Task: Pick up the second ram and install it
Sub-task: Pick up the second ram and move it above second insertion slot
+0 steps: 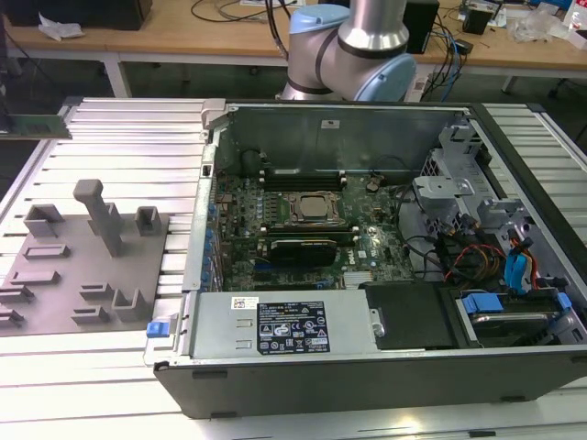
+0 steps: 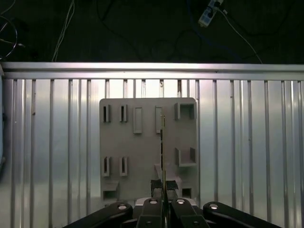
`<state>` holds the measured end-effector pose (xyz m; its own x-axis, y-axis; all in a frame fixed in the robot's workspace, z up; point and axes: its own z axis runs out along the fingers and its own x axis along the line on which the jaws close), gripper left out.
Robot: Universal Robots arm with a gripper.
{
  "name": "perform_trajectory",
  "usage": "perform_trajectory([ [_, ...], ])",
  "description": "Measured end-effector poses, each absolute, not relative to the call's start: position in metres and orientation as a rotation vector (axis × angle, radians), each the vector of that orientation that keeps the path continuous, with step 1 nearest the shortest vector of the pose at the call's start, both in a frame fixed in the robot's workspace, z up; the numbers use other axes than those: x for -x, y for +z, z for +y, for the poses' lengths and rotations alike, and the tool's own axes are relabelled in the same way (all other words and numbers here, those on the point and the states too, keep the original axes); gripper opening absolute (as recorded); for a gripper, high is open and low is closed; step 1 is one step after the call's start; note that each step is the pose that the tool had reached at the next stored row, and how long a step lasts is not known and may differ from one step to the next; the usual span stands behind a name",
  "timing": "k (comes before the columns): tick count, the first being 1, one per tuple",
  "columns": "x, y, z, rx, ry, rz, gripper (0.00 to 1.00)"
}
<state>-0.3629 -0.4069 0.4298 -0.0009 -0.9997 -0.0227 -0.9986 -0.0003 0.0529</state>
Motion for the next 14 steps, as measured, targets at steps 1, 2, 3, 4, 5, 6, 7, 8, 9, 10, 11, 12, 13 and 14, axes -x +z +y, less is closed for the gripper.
perform_trajectory([
  [1, 0.359, 0.43, -0.407, -2.205, -0.083, -2.206, 0.13],
  [2, 0.354, 0.43, -0.407, -2.205, -0.083, -2.206, 0.13],
  [3, 0.348, 0.43, -0.407, -2.205, -0.083, -2.206, 0.13],
  [4, 0.344, 0.43, -0.407, -2.205, -0.083, -2.206, 0.13],
  [5, 0.341, 0.43, -0.407, -2.205, -0.083, -2.206, 0.13],
  [6, 0.338, 0.43, -0.407, -2.205, -0.084, -2.206, 0.13],
  [7, 0.334, 0.43, -0.407, -2.205, -0.084, -2.206, 0.13],
  [8, 0.331, 0.43, -0.407, -2.205, -0.084, -2.206, 0.13],
  [9, 0.323, 0.43, -0.407, -2.205, -0.084, -2.206, 0.13],
  [10, 0.319, 0.43, -0.407, -2.205, -0.084, -2.206, 0.13],
  [11, 0.315, 0.43, -0.407, -2.205, -0.084, -2.206, 0.13],
  [12, 0.311, 0.43, -0.407, -2.205, -0.084, -2.206, 0.13],
  [13, 0.306, 0.43, -0.407, -2.205, -0.084, -2.206, 0.13],
  [14, 0.302, 0.43, -0.407, -2.205, -0.084, -2.206, 0.13],
])
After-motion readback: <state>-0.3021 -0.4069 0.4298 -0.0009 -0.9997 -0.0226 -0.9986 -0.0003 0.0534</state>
